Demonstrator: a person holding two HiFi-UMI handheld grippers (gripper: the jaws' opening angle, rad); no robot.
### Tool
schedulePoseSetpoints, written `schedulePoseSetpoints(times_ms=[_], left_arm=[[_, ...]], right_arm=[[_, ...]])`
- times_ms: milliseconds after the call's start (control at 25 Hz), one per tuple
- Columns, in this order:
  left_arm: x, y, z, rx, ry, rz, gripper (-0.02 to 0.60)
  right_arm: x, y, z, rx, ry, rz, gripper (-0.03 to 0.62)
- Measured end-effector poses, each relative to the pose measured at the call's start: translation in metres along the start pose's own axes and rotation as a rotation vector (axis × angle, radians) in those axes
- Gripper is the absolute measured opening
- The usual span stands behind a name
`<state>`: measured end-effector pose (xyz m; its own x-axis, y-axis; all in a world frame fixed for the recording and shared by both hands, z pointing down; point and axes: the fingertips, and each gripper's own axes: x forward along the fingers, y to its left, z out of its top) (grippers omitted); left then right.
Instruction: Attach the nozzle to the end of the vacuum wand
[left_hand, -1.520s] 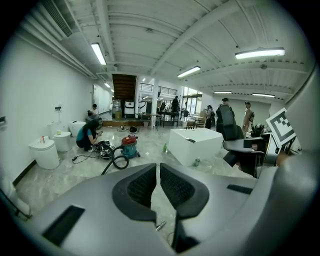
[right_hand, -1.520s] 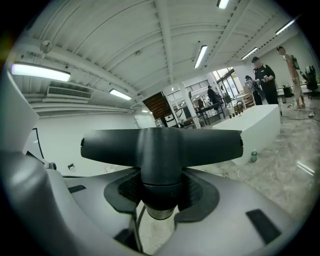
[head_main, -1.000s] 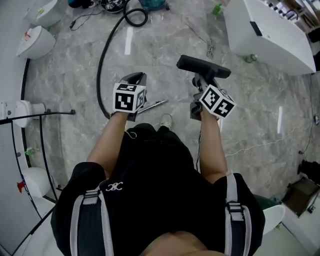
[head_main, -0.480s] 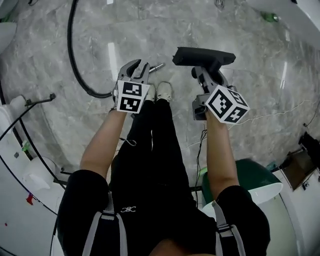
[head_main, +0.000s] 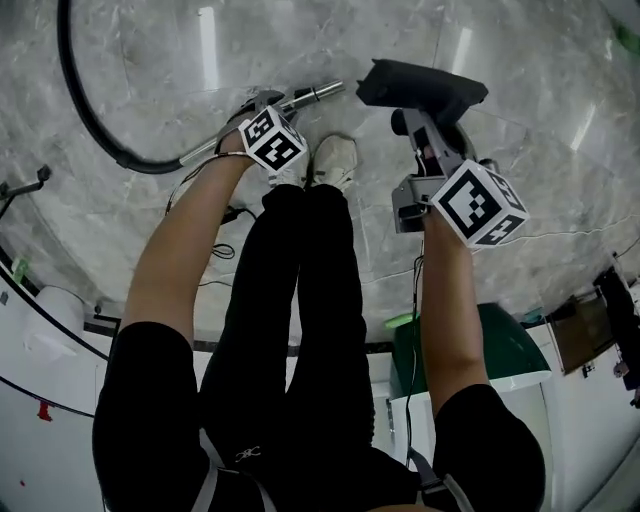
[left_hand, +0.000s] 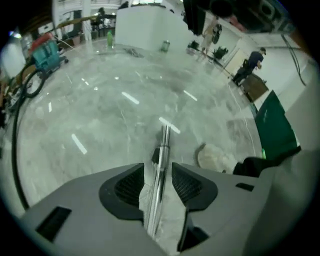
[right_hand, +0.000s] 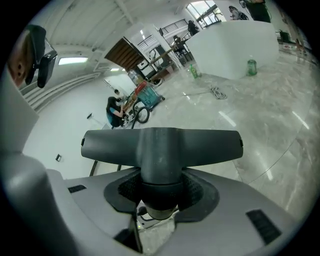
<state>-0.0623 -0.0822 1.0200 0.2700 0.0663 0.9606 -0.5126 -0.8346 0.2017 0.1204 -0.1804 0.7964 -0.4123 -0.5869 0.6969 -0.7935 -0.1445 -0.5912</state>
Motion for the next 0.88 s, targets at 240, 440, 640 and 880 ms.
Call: schedulePoseSetpoints(times_ms=[240, 440, 640, 880], left_arm=[[0.086, -0.020, -0.062, 0.142, 0.138, 0.041, 0.158], [0.084, -0.023, -0.044, 0.059, 0.039, -0.005, 0.158], [0.083, -0.030, -0.043, 0.078, 0.077, -0.055, 0.158], [0.105, -0.033, -0.062, 0.128, 0.174, -0.019, 0.158]], right_arm=[[0.036, -0.048, -0.060, 0.030, 0.078, -0.019, 0.178], [0.043, -0.059, -0.064, 0.021, 0.066, -0.013, 0.177], [0.039, -0.061, -0.062, 0.046, 0.047, -0.005, 0.178], [0.037, -0.059, -0.060, -0.035, 0.047, -0.006, 0.178]])
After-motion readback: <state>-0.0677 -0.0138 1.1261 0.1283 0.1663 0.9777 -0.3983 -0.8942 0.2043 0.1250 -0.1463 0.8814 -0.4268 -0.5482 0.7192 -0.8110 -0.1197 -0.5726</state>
